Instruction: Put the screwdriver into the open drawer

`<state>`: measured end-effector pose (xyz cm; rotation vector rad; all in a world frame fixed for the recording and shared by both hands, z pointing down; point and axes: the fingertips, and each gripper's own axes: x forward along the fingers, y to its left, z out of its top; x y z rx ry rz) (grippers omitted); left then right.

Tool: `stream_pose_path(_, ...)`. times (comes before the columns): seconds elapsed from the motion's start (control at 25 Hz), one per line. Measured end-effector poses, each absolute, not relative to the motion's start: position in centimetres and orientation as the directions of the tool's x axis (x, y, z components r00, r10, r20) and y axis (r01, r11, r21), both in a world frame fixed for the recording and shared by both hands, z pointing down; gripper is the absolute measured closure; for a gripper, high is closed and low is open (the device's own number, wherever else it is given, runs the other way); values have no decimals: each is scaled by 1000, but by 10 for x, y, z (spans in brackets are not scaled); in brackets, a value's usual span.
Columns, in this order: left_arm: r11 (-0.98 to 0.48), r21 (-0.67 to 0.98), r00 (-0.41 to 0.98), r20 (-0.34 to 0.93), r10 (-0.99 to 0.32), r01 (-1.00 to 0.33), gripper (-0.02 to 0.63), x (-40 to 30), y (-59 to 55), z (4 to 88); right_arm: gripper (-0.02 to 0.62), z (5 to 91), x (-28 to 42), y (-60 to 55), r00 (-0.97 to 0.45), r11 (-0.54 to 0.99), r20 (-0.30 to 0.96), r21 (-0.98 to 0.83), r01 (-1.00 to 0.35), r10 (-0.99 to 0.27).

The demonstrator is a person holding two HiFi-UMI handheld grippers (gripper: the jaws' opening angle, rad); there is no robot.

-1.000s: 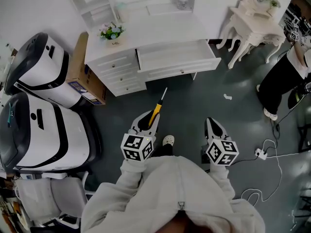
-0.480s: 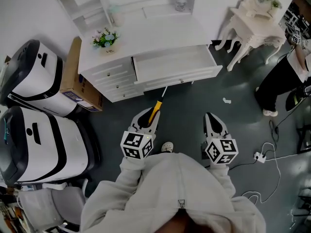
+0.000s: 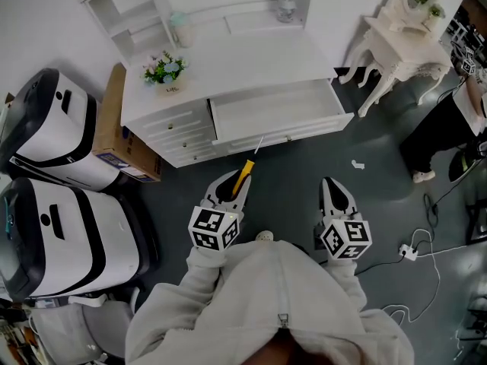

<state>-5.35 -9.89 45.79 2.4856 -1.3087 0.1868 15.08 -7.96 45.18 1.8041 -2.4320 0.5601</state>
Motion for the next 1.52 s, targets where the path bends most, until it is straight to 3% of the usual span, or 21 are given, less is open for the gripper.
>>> stream_pose_path(0.76,-418,301,504,316,-804,-857,520,-74,-105,488,561,474,122,-108,-431,341,324,-298,-891,-842)
stream_pose_path(1.52,-342,256,419,374,-827,-904,520,-56,-250,498,561,474,144,-270,-511,404,307,-350,-845,-803)
